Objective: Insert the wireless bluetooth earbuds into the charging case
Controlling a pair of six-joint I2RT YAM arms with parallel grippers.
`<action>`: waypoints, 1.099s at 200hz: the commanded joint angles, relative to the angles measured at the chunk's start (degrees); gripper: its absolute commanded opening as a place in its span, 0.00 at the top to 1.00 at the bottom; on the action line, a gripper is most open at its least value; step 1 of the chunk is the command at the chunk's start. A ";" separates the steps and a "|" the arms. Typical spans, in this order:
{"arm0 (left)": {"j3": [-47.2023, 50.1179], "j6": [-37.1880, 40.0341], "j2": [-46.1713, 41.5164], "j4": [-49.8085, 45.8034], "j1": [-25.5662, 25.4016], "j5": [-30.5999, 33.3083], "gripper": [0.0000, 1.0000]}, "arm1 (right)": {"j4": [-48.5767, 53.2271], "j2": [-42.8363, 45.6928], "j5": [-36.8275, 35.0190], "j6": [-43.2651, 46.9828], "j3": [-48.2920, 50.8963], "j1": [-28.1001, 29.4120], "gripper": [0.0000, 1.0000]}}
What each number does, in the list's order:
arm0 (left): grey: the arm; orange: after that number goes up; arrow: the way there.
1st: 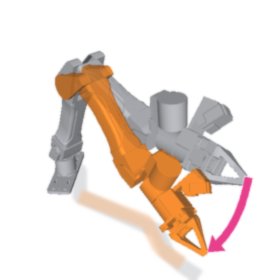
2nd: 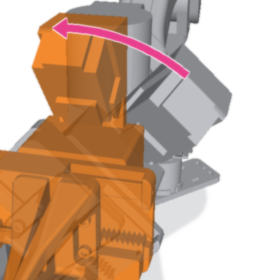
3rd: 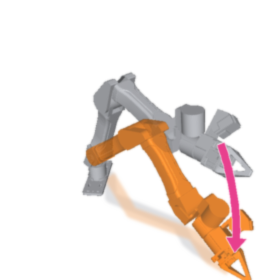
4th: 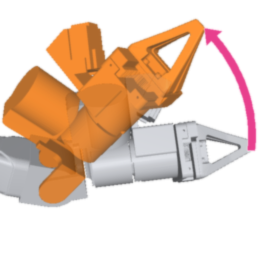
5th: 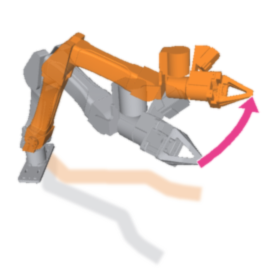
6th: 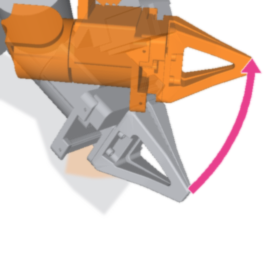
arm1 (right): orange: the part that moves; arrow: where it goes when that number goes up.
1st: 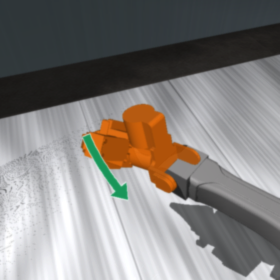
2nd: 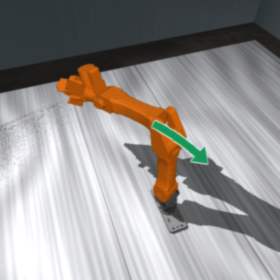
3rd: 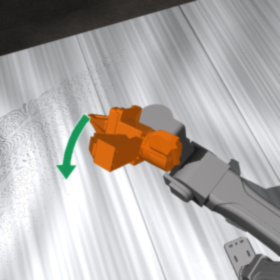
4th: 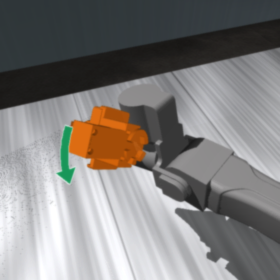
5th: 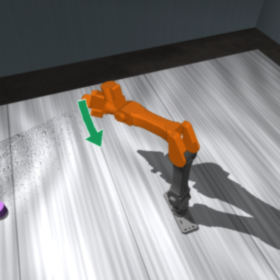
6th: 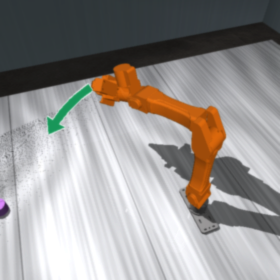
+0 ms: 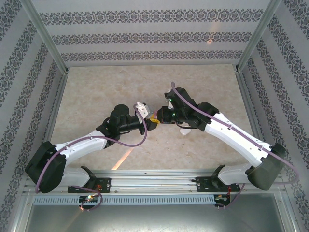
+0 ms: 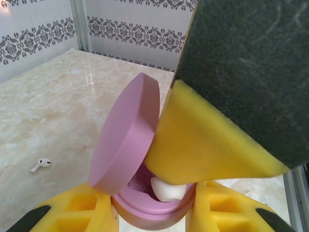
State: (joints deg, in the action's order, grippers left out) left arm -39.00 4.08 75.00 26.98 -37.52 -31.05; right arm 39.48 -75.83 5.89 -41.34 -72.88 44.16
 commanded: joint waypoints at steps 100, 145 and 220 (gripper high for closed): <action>-0.01 1.11 -2.03 1.94 -0.85 -1.23 0.95 | 5.97 -3.35 -6.76 4.93 -4.70 1.90 0.83; 0.01 0.94 -2.42 1.38 -0.89 -1.06 0.95 | 5.72 -3.18 -5.81 4.60 -4.67 1.98 0.73; -0.42 1.11 -2.11 0.87 -1.15 -0.79 0.95 | 3.80 -2.59 -3.14 3.83 -4.90 2.06 0.67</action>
State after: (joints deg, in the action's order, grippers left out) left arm -38.83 4.08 74.63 26.55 -37.54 -31.00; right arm 43.27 -78.43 2.24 -37.19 -76.40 45.91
